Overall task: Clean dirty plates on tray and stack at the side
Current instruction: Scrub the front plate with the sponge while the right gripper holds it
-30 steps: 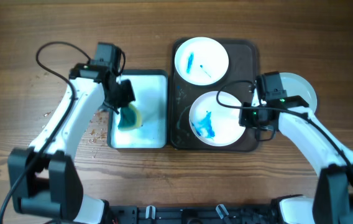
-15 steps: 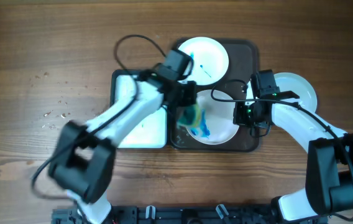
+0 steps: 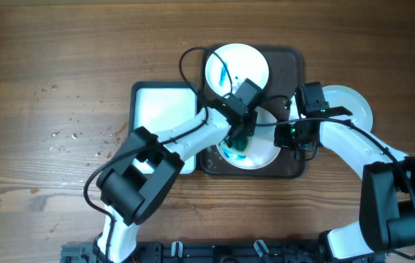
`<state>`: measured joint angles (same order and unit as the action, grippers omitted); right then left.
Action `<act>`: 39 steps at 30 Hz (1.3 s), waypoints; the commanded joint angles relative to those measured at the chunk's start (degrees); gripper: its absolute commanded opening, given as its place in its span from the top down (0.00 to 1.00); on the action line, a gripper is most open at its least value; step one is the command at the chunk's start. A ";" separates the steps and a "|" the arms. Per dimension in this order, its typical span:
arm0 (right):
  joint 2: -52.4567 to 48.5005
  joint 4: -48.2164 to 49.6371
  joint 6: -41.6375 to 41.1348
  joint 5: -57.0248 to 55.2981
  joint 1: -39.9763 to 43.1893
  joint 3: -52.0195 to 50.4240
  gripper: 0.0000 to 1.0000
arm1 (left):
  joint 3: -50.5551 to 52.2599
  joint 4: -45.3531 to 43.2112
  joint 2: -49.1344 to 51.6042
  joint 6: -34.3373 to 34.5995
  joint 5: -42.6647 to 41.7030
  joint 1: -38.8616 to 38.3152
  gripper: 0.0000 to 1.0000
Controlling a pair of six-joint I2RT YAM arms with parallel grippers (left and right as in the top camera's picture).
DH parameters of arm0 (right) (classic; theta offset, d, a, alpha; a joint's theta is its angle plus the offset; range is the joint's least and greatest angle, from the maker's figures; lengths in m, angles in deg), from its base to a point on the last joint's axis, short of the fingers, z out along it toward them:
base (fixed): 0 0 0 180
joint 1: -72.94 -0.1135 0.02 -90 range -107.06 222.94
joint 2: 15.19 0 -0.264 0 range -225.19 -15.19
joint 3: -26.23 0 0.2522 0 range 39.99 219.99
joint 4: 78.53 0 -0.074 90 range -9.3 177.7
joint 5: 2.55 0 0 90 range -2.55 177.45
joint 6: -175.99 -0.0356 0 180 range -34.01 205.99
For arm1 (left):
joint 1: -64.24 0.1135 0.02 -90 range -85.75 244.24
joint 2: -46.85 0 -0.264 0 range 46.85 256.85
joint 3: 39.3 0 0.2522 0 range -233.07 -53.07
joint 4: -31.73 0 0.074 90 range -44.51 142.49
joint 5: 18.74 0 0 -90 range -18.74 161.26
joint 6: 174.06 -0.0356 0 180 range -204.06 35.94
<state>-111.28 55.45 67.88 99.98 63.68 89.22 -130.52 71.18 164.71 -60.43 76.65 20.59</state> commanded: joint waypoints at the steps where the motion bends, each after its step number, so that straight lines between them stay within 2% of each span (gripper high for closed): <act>1: -1.64 -0.61 -0.09 -0.87 -0.44 -0.17 0.96 | 2.38 4.96 4.11 -8.79 22.16 1.95 0.96; 3: -1.64 -0.59 -0.09 -0.87 -0.44 -0.17 0.95 | 2.38 5.01 4.11 -9.73 21.81 2.60 0.96; 5: -1.64 -0.59 -0.09 -0.87 -0.44 -0.17 0.96 | 2.38 4.59 4.11 -9.46 17.35 2.69 0.96; 6: -1.64 -0.59 -0.11 -0.87 -0.44 -0.17 0.96 | 2.38 4.07 4.11 -9.46 11.98 2.67 0.96; 7: -1.64 -0.61 -0.09 -0.87 -0.44 -0.17 0.96 | 2.38 3.21 4.11 -9.18 1.97 2.58 0.96; 11: -1.64 -0.76 -0.11 -0.87 -0.44 -0.17 0.96 | 2.38 -1.68 4.13 -3.98 -27.56 2.36 0.96; 14: -1.64 -0.83 -0.11 -0.87 -0.44 -0.17 0.96 | 2.38 -6.51 4.13 -2.08 -40.81 0.96 0.96; 21: -1.64 -1.66 -0.50 -0.85 -0.44 -0.17 0.96 | 2.45 -6.45 4.13 -2.69 -40.44 -0.96 0.96; 24: -1.64 -1.66 -0.52 -0.87 -0.44 -0.17 0.96 | 2.45 -3.96 4.13 -5.88 -39.80 0.13 0.96; 31: -1.64 -1.66 -0.55 -0.85 -0.44 -0.17 0.96 | 2.43 7.74 3.52 -11.76 -24.24 8.00 0.96; 39: -1.64 -1.33 -0.55 -0.87 -0.44 -0.17 0.95 | 2.43 9.68 -0.42 -14.47 -11.52 14.82 0.96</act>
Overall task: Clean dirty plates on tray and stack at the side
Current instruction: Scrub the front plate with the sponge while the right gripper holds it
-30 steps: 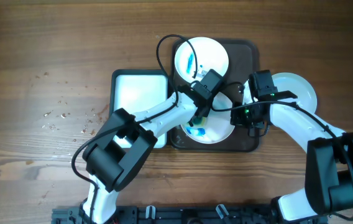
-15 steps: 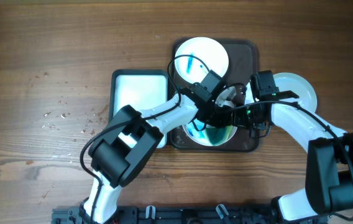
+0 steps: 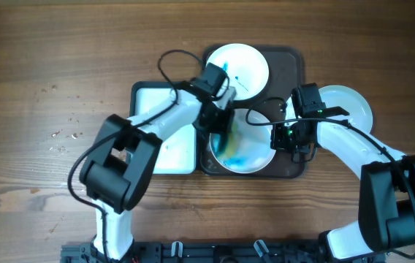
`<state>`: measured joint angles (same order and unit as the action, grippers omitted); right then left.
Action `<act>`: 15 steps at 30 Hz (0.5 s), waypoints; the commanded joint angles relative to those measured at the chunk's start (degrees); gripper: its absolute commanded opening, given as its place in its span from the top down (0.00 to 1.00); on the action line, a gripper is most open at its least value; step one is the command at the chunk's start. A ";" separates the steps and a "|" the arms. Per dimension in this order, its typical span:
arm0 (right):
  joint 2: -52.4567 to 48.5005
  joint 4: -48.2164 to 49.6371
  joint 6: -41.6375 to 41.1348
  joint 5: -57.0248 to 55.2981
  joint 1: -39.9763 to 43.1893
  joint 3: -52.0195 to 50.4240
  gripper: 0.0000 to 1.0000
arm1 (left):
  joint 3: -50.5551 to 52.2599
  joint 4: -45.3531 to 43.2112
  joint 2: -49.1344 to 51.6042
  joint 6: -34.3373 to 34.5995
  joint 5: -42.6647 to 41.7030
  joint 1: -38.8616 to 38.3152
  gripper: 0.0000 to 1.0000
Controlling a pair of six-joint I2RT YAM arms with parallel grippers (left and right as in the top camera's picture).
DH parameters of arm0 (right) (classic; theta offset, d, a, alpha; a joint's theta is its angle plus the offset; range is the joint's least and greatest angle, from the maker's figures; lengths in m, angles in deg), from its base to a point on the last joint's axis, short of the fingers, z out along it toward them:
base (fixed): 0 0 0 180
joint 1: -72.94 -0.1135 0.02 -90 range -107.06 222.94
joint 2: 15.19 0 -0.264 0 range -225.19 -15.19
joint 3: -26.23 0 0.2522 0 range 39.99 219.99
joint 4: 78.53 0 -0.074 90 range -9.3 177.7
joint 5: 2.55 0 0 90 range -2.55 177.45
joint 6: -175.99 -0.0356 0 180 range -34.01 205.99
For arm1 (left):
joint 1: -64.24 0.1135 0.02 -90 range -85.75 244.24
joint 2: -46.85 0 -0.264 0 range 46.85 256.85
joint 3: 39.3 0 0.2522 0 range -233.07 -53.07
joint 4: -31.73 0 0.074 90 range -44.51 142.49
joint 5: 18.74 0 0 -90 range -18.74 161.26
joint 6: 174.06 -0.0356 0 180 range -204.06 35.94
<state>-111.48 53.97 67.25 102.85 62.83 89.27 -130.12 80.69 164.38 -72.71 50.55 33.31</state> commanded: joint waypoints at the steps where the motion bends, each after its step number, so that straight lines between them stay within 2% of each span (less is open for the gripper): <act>1: -1.44 0.20 0.09 -3.74 0.42 -0.22 0.96 | 2.03 -0.11 -0.22 -2.16 14.16 1.95 0.96; 4: -1.44 0.26 0.11 -3.74 0.42 -0.22 0.96 | 2.05 -0.74 -0.17 -1.92 10.69 0.42 0.96; 10: -1.44 0.22 0.09 -3.74 0.42 -0.22 0.96 | 2.05 -1.42 -0.17 -0.42 -5.84 -5.27 0.96; 15: -1.44 0.20 0.02 -3.74 0.42 -0.22 0.96 | 2.05 -3.96 -0.17 -0.22 -8.87 -11.41 0.96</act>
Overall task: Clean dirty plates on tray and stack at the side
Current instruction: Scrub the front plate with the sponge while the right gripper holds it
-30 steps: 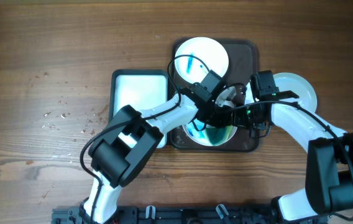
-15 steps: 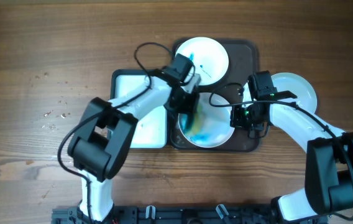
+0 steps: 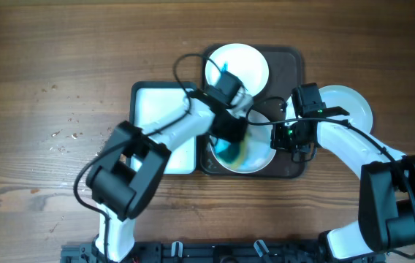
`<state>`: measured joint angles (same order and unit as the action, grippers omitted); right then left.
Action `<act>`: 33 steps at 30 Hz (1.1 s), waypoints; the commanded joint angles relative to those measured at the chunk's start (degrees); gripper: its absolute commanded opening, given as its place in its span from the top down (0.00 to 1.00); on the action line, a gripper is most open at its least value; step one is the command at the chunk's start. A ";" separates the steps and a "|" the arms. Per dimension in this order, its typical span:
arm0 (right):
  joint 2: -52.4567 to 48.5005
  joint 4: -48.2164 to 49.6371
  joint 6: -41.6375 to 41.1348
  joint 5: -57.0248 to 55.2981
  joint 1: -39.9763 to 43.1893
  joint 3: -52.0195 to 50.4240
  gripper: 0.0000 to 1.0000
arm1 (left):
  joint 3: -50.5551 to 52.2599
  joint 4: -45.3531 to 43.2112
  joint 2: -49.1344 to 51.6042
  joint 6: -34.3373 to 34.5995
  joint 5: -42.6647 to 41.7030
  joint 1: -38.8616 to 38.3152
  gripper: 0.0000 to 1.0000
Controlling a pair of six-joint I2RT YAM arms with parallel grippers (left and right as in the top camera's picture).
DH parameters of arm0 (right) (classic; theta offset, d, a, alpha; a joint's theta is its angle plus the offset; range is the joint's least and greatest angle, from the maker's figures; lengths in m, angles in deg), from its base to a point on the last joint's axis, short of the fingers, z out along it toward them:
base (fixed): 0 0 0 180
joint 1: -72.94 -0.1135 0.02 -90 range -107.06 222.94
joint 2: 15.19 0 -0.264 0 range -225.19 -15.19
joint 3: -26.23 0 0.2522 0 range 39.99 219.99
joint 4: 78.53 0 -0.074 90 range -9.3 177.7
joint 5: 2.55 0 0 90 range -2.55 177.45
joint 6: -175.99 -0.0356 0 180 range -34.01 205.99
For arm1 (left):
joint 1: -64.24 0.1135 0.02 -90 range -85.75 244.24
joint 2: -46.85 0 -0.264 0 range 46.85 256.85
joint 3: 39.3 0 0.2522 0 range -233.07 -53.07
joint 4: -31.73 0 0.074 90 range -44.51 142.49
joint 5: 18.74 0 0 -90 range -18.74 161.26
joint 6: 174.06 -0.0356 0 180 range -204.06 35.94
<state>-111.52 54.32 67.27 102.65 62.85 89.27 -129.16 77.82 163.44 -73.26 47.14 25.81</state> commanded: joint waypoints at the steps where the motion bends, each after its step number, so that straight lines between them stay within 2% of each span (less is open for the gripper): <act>1: -1.40 -0.28 -0.66 -3.54 0.39 -0.22 0.96 | 1.09 -1.53 0.76 0.33 -5.35 -4.61 0.96; 5: -1.40 -0.35 -0.85 -3.52 0.39 -0.22 0.96 | 1.07 -1.90 0.70 2.32 0.00 -4.35 0.96; 7: -1.40 -0.39 -0.87 -3.54 0.39 -0.22 0.96 | 1.07 -1.44 0.33 2.49 3.45 -3.50 0.90; 9: -1.40 -0.50 -0.85 -3.52 0.39 -0.22 0.96 | 1.07 -0.72 -0.72 2.47 6.64 -2.62 0.89; 13: -1.40 -0.50 -0.85 -3.54 0.39 -0.22 0.96 | 1.07 -0.46 -5.25 2.23 18.38 -0.59 0.88; 17: -1.40 -0.35 -0.85 -3.54 0.39 -0.22 0.96 | 1.07 -2.14 -7.13 0.04 19.67 0.37 0.88; 18: -1.40 -0.33 -0.90 -3.54 0.39 -0.22 0.96 | 1.07 -2.10 -7.10 0.04 19.50 0.24 0.80; 19: -1.40 -0.33 -0.94 -3.54 0.39 -0.22 0.96 | 1.09 -1.84 -7.04 0.04 19.47 -0.07 0.56; 20: -1.40 -0.35 -0.94 -3.52 0.39 -0.22 0.96 | 1.09 -1.38 -7.04 0.04 19.47 -0.57 0.40; 22: -1.40 -0.37 -0.94 -3.52 0.39 -0.22 0.96 | 1.07 -0.28 -7.10 0.04 19.50 -1.07 0.39; 30: -1.40 -0.33 -0.96 -3.54 0.39 -0.22 0.96 | 1.09 7.69 -7.08 0.09 19.47 -1.09 0.53; 33: -1.40 -0.33 -0.92 -3.54 0.39 -0.22 0.96 | 2.49 8.15 -6.93 0.09 19.50 -1.90 0.53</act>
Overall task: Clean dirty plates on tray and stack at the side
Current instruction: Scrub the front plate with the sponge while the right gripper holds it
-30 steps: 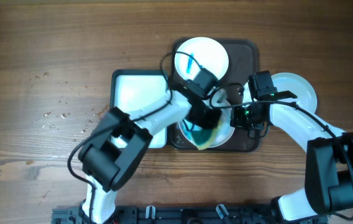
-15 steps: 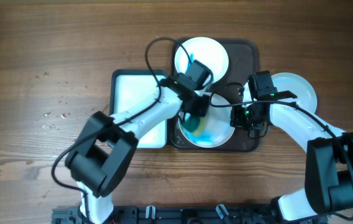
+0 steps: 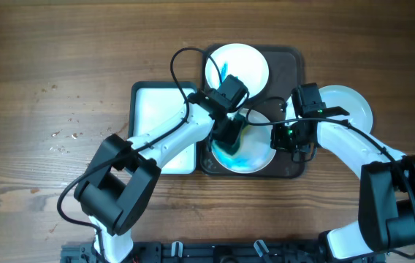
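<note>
Two dirty white plates lie on the dark brown tray (image 3: 295,58). The far plate (image 3: 245,69) carries blue streaks. A blue-green smear covers the near plate (image 3: 255,157). My left gripper (image 3: 229,140) is pressed down on the near plate's left half, shut on a teal sponge (image 3: 231,146). At the near plate's right rim my right gripper (image 3: 283,139) looks shut on the edge. A clean white plate (image 3: 352,102) lies on the table to the right of the tray, partly under the right arm.
A white rectangular tray (image 3: 156,117) sits against the brown tray's left side, with the left arm crossing over it. Small crumbs dot the wood at the far left (image 3: 69,135). Cables loop above both wrists.
The left gripper with the sponge has shifted slightly on the near plate, and the left arm's elbow has swung toward the front. The blue smear reaches further right. The right arm has not moved.
The left gripper first held the sponge on the middle of the near plate, with the right gripper at its rim. Then the sponge was at the plate's left edge and blue was smeared across. Then it was back toward the middle-left, where it still is.
</note>
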`<state>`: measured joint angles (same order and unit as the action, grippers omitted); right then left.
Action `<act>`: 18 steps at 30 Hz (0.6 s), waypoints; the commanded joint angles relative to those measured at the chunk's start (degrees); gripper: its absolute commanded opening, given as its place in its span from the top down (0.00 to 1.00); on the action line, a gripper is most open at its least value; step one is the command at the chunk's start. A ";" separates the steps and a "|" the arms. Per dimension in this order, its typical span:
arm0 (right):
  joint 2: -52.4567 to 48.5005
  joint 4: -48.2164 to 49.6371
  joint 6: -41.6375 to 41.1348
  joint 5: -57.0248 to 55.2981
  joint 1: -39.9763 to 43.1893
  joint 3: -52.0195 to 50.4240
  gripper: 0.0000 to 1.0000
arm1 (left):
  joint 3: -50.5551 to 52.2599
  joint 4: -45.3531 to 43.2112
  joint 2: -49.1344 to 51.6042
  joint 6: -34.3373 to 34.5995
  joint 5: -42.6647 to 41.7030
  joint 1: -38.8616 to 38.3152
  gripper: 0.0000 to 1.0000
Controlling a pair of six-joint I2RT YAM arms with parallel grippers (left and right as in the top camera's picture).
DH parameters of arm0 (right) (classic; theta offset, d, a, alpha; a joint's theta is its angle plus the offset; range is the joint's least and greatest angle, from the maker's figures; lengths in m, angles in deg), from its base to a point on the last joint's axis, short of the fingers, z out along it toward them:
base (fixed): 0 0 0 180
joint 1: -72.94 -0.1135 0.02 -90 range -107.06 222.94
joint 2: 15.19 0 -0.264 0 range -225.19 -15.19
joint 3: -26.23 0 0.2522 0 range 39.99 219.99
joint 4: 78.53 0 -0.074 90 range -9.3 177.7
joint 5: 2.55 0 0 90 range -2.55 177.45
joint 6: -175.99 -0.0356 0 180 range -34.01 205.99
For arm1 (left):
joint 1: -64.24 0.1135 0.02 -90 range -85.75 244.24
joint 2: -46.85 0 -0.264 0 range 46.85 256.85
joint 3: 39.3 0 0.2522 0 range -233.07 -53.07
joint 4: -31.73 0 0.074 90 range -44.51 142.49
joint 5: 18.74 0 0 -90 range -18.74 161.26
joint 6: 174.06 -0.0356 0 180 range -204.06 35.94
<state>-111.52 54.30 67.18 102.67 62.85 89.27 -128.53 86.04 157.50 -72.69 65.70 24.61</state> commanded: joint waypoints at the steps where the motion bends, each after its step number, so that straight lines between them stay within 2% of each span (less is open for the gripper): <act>1: -1.40 -0.28 -0.85 -3.56 0.39 -0.22 0.96 | 3.23 -1.75 -0.87 -0.48 0.94 -0.96 0.52; 4: -1.40 -0.28 -0.85 -3.54 0.39 -0.22 0.96 | 7.37 -7.91 0.13 0.31 0.68 -1.40 0.53; 6: -1.40 -0.31 -0.85 -3.54 0.39 -0.22 0.96 | 8.37 -9.05 1.07 1.29 -1.14 -1.40 0.72; 7: -1.40 -0.33 -0.85 -3.54 0.39 -0.22 0.96 | 8.50 -9.11 1.79 1.29 -2.78 -1.40 0.88; 8: -1.40 -0.31 -0.85 -3.54 0.39 -0.22 0.96 | 8.50 -9.07 2.36 1.29 -5.05 -1.40 0.96; 15: -1.40 -0.28 -0.85 -3.54 0.39 -0.22 0.96 | 7.43 -9.33 0.11 1.29 -21.35 -1.40 0.96; 18: -1.40 -0.26 -0.85 -3.56 0.39 -0.22 0.96 | 7.41 -9.79 -0.55 1.60 -23.39 -1.40 0.96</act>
<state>-111.52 54.30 67.18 102.63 62.85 89.27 -121.90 76.32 157.41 -71.35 50.71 23.78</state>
